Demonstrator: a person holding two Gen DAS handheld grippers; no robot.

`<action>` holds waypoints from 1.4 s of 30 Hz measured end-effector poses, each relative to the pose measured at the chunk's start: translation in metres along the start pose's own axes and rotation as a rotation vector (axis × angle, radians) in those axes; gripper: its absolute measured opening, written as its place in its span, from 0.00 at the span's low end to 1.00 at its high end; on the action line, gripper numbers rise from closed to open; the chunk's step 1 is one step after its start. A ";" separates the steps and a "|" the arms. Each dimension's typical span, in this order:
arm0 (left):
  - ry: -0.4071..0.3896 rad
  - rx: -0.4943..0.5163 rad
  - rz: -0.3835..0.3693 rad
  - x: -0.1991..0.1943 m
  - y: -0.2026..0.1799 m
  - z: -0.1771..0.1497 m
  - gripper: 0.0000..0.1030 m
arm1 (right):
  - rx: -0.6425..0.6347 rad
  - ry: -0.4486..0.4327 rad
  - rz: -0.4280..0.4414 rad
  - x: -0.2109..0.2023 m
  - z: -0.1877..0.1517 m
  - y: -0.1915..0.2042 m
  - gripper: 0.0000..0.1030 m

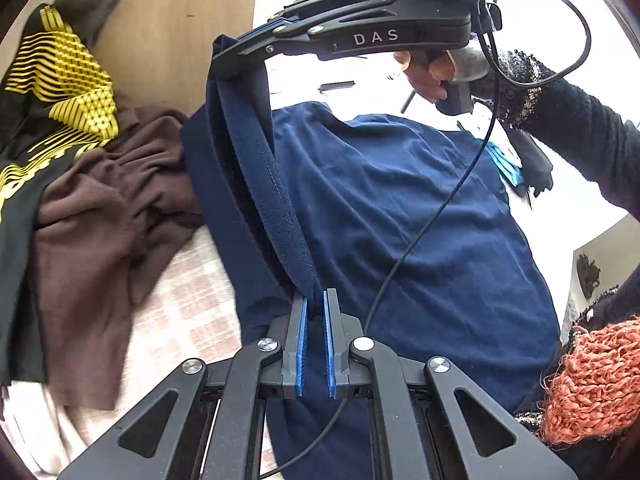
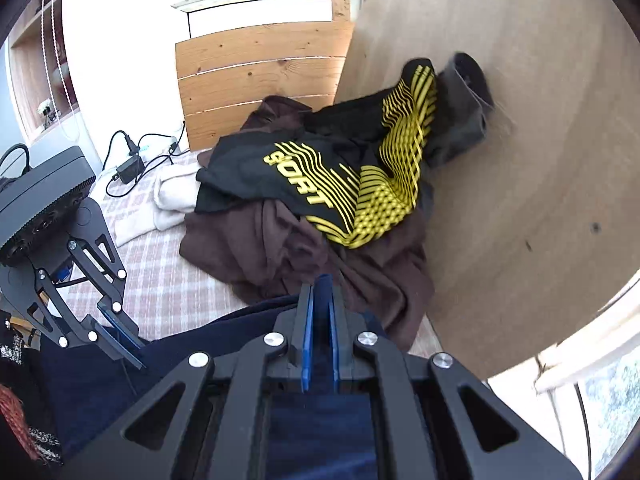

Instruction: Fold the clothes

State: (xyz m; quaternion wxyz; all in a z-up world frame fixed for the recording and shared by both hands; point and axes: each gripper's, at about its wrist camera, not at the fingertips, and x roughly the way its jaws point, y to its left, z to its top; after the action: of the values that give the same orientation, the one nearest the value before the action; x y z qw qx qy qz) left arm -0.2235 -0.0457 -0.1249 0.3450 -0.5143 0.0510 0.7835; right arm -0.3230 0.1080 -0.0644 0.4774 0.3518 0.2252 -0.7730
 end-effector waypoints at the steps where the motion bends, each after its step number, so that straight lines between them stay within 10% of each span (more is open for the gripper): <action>1: 0.027 0.017 -0.010 0.012 -0.006 0.000 0.07 | 0.016 0.024 -0.009 -0.002 -0.014 -0.002 0.07; 6: 0.210 0.055 -0.046 0.048 -0.025 -0.015 0.09 | 0.116 0.365 -0.095 0.019 -0.083 -0.027 0.17; 13: 0.143 -0.060 0.081 -0.010 0.003 -0.038 0.15 | 0.319 0.132 -0.081 -0.036 -0.076 -0.046 0.31; 25: 0.083 -0.369 0.192 -0.088 0.013 -0.160 0.19 | 0.532 -0.062 -0.055 -0.153 -0.132 0.055 0.48; 42: 0.094 -0.579 0.167 -0.104 -0.074 -0.351 0.24 | 0.562 -0.080 -0.038 -0.193 -0.173 0.159 0.47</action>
State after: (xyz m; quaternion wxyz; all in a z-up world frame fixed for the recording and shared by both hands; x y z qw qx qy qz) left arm 0.1151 -0.1929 -0.1809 0.1154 -0.6210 -0.1165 0.7665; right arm -0.0660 0.2678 -0.0329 0.3552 0.4353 -0.0107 -0.8272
